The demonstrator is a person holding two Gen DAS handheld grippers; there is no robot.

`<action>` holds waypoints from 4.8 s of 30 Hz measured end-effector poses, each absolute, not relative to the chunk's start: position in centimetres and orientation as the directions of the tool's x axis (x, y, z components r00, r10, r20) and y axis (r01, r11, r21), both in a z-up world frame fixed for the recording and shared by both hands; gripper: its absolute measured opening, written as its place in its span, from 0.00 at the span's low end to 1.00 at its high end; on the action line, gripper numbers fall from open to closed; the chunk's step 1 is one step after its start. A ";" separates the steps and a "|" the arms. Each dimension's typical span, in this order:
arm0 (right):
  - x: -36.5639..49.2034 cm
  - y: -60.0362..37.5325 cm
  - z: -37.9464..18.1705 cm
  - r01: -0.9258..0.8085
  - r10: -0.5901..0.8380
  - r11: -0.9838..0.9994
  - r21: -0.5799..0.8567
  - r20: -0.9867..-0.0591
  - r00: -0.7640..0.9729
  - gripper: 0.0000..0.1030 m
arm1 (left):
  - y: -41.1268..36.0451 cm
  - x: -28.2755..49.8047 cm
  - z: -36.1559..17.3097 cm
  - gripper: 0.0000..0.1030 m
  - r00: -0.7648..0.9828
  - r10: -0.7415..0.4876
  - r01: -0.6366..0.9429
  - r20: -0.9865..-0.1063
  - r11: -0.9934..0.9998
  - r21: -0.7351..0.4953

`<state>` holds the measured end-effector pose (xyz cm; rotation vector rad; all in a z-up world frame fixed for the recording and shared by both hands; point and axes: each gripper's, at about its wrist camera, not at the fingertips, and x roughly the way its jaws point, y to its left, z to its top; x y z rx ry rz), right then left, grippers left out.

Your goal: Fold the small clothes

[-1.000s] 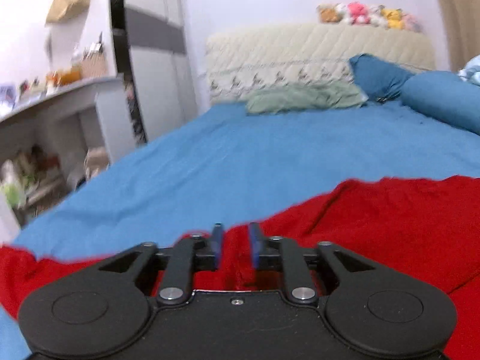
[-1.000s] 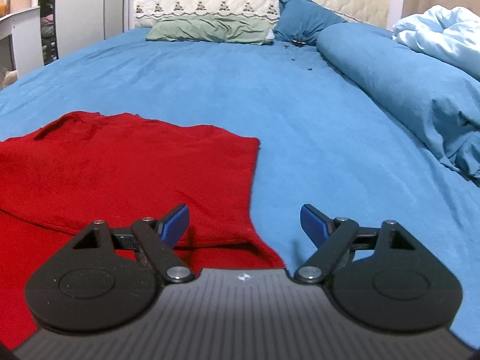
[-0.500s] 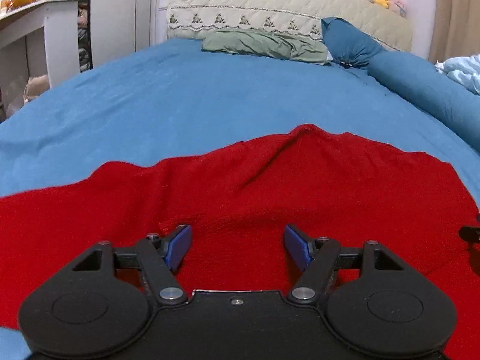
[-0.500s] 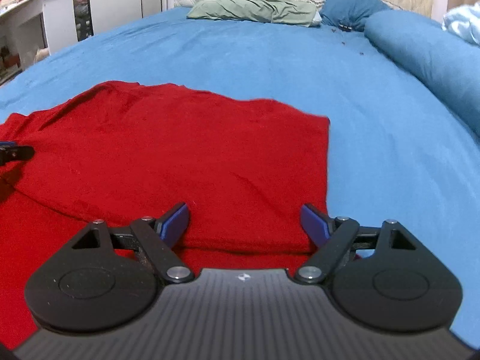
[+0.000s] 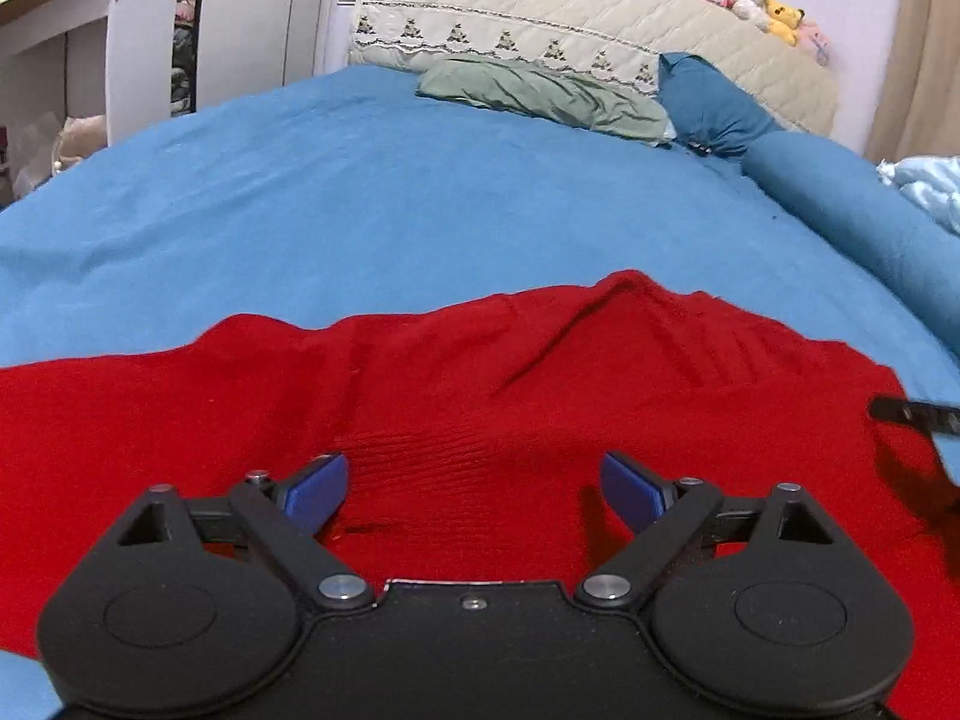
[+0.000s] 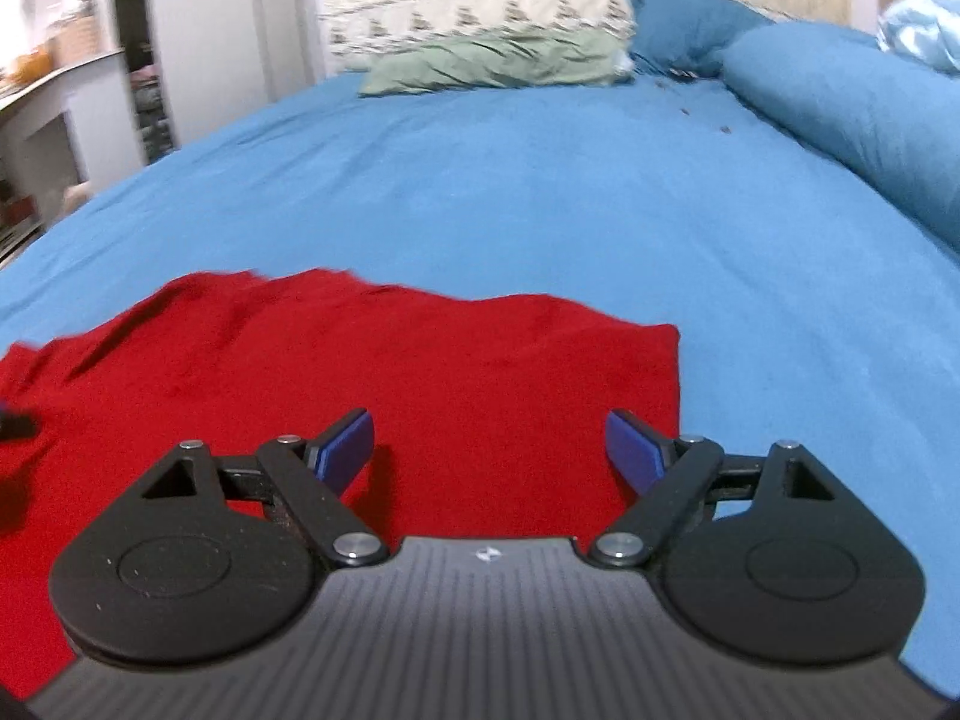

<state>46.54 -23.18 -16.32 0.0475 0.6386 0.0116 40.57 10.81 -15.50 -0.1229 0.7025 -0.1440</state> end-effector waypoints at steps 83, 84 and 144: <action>36.0 -20.3 -10.1 -0.055 0.114 0.991 0.119 -0.573 0.811 1.00 | -1.3 36.2 -12.8 0.90 0.780 -0.270 0.346 -0.564 0.938 0.030; 36.4 -19.3 -9.8 -0.080 0.124 0.992 0.102 -0.570 0.813 1.00 | 0.3 35.4 -12.6 0.93 0.792 -0.243 0.315 -0.560 0.949 0.033; 42.8 -15.6 -7.2 0.032 -0.078 0.994 -0.101 -0.495 0.866 0.24 | 15.3 34.3 -16.0 0.93 0.751 -0.093 0.059 -0.654 0.996 -0.073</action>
